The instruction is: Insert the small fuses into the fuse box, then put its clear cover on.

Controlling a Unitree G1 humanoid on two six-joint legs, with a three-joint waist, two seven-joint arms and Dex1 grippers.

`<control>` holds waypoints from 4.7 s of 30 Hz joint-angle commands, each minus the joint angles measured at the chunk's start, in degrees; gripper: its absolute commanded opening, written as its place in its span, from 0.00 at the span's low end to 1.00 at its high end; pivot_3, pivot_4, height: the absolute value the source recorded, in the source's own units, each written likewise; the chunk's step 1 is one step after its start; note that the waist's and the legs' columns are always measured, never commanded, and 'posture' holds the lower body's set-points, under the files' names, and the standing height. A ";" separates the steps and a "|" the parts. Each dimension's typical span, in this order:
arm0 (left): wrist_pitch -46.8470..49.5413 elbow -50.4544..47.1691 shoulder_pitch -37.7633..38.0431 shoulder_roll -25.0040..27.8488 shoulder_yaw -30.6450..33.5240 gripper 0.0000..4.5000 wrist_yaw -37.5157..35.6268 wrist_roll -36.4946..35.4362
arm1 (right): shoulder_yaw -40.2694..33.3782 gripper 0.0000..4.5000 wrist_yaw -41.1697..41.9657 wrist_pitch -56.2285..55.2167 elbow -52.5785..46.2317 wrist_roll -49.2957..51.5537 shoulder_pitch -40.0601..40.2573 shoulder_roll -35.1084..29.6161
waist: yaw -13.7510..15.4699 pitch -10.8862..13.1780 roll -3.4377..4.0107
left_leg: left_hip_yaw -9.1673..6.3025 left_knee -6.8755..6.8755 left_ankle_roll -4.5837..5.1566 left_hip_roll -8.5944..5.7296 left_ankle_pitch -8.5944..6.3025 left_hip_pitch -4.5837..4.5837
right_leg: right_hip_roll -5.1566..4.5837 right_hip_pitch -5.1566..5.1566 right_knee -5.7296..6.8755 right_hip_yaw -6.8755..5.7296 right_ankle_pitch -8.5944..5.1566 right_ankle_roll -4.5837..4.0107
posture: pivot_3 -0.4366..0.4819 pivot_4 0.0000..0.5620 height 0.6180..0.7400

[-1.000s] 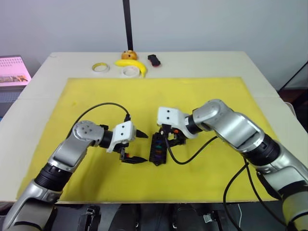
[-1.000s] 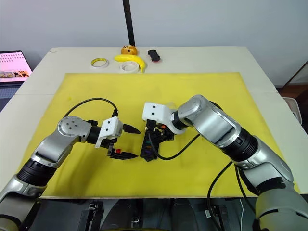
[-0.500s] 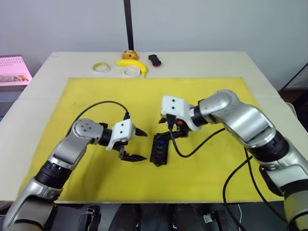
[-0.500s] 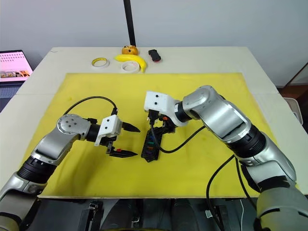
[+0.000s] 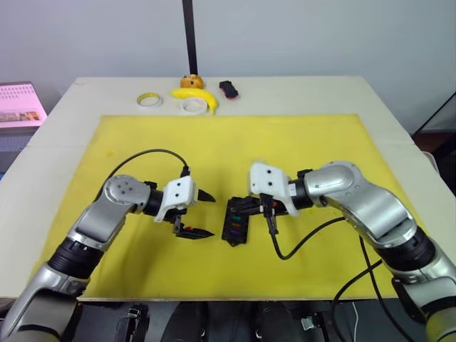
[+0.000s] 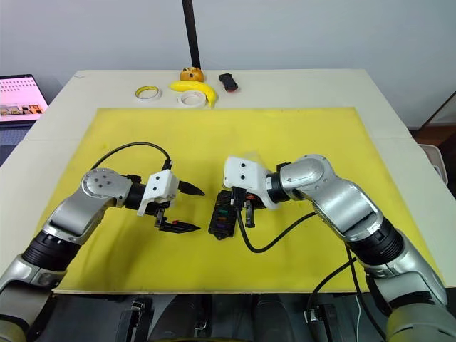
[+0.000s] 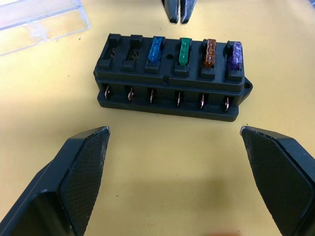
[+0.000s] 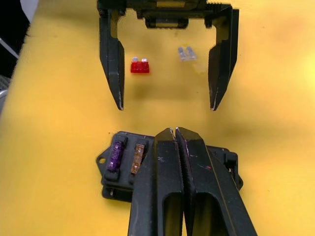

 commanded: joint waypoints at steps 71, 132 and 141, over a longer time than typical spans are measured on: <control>67.96 -7.00 16.68 15.26 35.97 1.00 11.93 -49.11 | -13.63 0.99 12.43 -11.42 -3.72 7.24 -3.02 -10.63 | -0.04 0.03 0.06 | 0.24 -0.05 -0.01 0.46 -0.03 0.16 | 0.21 0.11 -0.18 0.08 0.10 -0.17 | 0.48 0.27 1.00; 63.87 6.44 8.03 2.37 19.22 0.59 18.25 -41.64 | -8.83 1.00 9.37 -9.88 -3.58 2.85 -4.22 -8.72 | 0.36 0.00 0.04 | 0.16 -0.12 -0.12 0.38 0.01 0.20 | -0.09 0.16 -0.32 0.13 0.13 -0.25 | 0.48 0.27 1.00; 60.66 8.55 7.41 2.40 16.57 0.59 15.47 -37.46 | -8.93 1.00 9.30 -9.86 -4.33 2.93 -4.02 -9.08 | 0.50 0.00 0.04 | 0.16 -0.12 -0.11 0.37 0.01 0.20 | -0.07 0.18 -0.33 0.11 0.13 -0.24 | 0.48 0.27 1.00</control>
